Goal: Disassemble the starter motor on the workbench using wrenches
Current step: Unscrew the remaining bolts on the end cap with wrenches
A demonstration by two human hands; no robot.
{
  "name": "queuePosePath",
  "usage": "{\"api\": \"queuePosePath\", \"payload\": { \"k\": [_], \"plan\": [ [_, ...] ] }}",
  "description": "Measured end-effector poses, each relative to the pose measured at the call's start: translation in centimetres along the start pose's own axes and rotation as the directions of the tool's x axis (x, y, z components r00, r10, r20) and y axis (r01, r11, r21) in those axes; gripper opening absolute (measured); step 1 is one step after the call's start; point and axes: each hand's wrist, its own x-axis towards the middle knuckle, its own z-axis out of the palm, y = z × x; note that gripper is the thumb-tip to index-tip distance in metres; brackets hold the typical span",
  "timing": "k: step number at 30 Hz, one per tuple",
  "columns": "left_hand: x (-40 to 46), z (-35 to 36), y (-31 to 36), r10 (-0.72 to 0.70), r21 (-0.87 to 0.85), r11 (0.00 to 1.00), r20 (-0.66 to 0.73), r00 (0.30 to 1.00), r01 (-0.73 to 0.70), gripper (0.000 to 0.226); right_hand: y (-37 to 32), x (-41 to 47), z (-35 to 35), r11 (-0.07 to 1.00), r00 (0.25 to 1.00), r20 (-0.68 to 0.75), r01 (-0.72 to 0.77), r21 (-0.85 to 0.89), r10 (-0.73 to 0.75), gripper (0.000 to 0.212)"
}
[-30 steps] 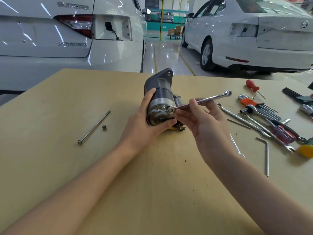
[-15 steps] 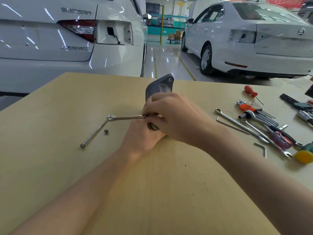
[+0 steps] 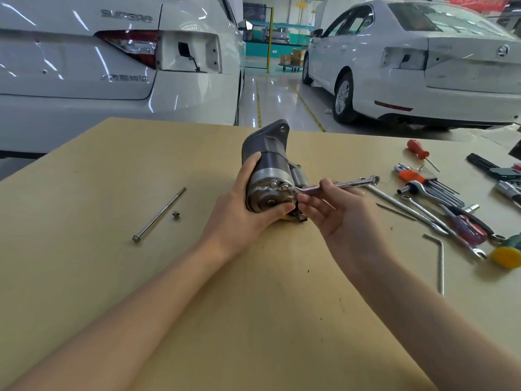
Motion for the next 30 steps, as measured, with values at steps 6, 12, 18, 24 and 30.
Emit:
{"api": "queuePosePath", "payload": {
  "k": [6,12,18,24,30],
  "plan": [
    [0.1,0.0,-0.1,-0.003,-0.008,1.0,-0.005,1.0,0.003,0.095,0.3,0.1,0.2,0.999,1.0,-0.024,0.0,0.035,0.001,0.008],
    [0.0,0.0,0.1,-0.005,-0.007,1.0,-0.007,1.0,0.005,0.098,0.5,0.0,0.1,0.989,0.996,-0.034,-0.083,0.121,0.087,0.009],
    [0.0,-0.1,0.4,-0.01,-0.012,1.0,-0.001,1.0,0.01,0.103,1.0,-0.1,0.1,0.978,0.992,-0.05,-0.104,0.181,0.115,0.009],
    [-0.1,0.0,-0.2,-0.026,-0.042,0.999,0.015,1.0,0.027,0.095,-0.4,0.2,1.1,0.885,0.966,0.049,0.254,-0.39,-0.255,0.009],
    [0.0,0.0,-0.3,-0.033,0.0,0.999,0.007,0.999,0.033,0.082,-2.7,2.3,5.4,-0.016,0.775,0.603,0.612,-0.791,-0.186,0.013]
  ]
}}
